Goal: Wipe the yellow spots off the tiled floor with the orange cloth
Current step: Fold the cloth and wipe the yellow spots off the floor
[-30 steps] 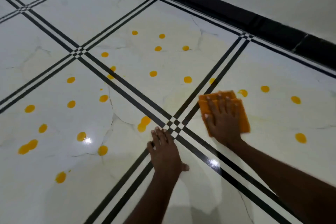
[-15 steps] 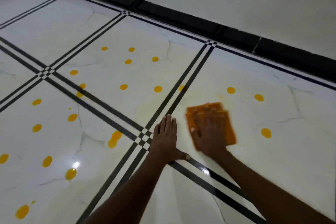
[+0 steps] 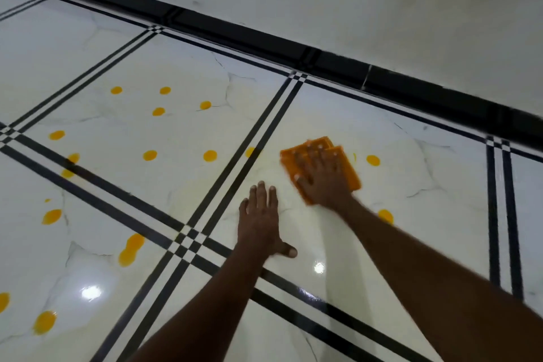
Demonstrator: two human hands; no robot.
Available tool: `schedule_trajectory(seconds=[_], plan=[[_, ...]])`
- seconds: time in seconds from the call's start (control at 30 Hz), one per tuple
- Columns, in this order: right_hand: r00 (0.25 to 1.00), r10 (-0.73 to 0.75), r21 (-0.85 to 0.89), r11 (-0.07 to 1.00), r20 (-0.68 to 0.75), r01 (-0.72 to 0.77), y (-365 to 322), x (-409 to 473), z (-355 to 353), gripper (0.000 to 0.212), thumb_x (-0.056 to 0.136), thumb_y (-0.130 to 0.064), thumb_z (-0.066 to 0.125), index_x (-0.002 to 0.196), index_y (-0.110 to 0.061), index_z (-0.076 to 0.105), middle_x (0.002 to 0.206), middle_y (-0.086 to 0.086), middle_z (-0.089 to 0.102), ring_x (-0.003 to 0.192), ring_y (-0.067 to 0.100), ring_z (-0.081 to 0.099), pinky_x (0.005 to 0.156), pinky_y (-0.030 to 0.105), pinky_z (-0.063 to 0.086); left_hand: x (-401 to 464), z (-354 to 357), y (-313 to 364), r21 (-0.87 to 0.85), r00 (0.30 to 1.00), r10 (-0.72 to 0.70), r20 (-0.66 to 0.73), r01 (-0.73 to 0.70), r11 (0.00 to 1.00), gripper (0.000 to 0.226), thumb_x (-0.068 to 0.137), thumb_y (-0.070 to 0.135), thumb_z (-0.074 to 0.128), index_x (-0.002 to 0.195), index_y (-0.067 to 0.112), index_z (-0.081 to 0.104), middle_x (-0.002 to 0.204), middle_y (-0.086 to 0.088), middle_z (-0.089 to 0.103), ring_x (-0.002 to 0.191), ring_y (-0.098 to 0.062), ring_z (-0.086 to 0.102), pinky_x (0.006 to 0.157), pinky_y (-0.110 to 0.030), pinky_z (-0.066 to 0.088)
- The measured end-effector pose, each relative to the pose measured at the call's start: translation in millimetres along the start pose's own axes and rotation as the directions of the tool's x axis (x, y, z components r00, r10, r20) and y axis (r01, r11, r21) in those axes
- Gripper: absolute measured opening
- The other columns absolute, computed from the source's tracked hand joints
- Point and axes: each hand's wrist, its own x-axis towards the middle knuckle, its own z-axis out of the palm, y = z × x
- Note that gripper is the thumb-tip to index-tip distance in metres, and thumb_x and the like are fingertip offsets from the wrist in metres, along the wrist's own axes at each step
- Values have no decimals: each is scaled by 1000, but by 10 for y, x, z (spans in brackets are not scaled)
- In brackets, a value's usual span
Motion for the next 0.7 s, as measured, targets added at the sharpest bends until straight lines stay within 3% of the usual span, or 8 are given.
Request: schedule_trajectory(seconds=[0.07, 0.17, 0.23, 0.3, 0.43, 0.5, 0.6, 0.7], plan=[[977, 211, 21, 977, -11, -210, 496, 132, -131, 74, 96, -62, 10, 162, -31, 20, 169, 15, 19, 155, 43, 14, 124, 63, 4, 22, 65, -14, 35, 1000, -3, -6, 3, 999, 149, 60, 75, 75, 155, 7, -18, 162, -19, -23, 151, -36, -18, 124, -50, 2], [880, 472, 94, 880, -53, -466, 817, -159, -146, 69, 101, -57, 20, 163, -27, 17, 169, 19, 15, 154, 45, 13, 123, 65, 3, 55, 44, -8, 97, 1000, -7, 6, 6, 995, 149, 62, 76, 73, 154, 5, -20, 161, -22, -24, 151, -38, -17, 124, -51, 4], [878, 472, 102, 880, -84, -463, 467, -469, -66, 75, 94, -56, 18, 160, -22, 28, 165, 24, 24, 151, 50, 22, 120, 69, 5, 59, 12, 39, 116, 1000, -8, 18, 6, 993, 149, 62, 76, 73, 154, 4, -20, 161, -23, -23, 151, -39, -16, 124, -52, 5], [945, 326, 129, 939, -42, -318, 76, -533, 9, 77, 92, -57, 18, 159, -22, 32, 164, 25, 26, 150, 50, 23, 121, 68, 2, 45, -18, 76, 128, 999, -23, 32, 19, 992, 148, 62, 75, 74, 154, 4, -19, 161, -23, -22, 151, -40, -15, 124, -52, 6], [994, 101, 57, 993, 40, -103, -287, -318, -127, 82, 87, -66, -3, 162, -33, -4, 171, 13, -8, 157, 41, -8, 119, 60, -16, 17, -91, 52, 130, 997, -25, 75, 15, 991, 147, 64, 73, 74, 154, 8, -22, 161, -21, -24, 151, -39, -16, 124, -53, 7], [996, 68, 50, 996, 61, -71, -77, -272, -103, 80, 89, -66, 1, 162, -34, -1, 172, 11, -4, 157, 39, -7, 121, 59, -13, 4, -103, 37, 150, 994, -25, 104, 9, 989, 147, 64, 74, 73, 153, 9, -24, 161, -20, -26, 150, -40, -17, 124, -53, 8], [947, 308, 148, 944, -88, -293, 524, -370, -61, 80, 92, -63, 21, 157, -20, 37, 163, 22, 31, 150, 49, 27, 121, 68, 12, 35, -90, -12, 179, 994, -27, 109, 8, 984, 147, 64, 78, 70, 152, 10, -27, 160, -19, -29, 149, -42, -18, 122, -54, 6], [849, 516, 180, 851, -113, -493, 1061, -906, -14, 80, 91, -60, 20, 155, -16, 41, 160, 27, 35, 148, 52, 28, 119, 71, 14, 41, -58, -18, 167, 992, -19, 122, -1, 986, 147, 64, 76, 71, 153, 9, -25, 160, -19, -29, 149, -43, -18, 122, -55, 6]])
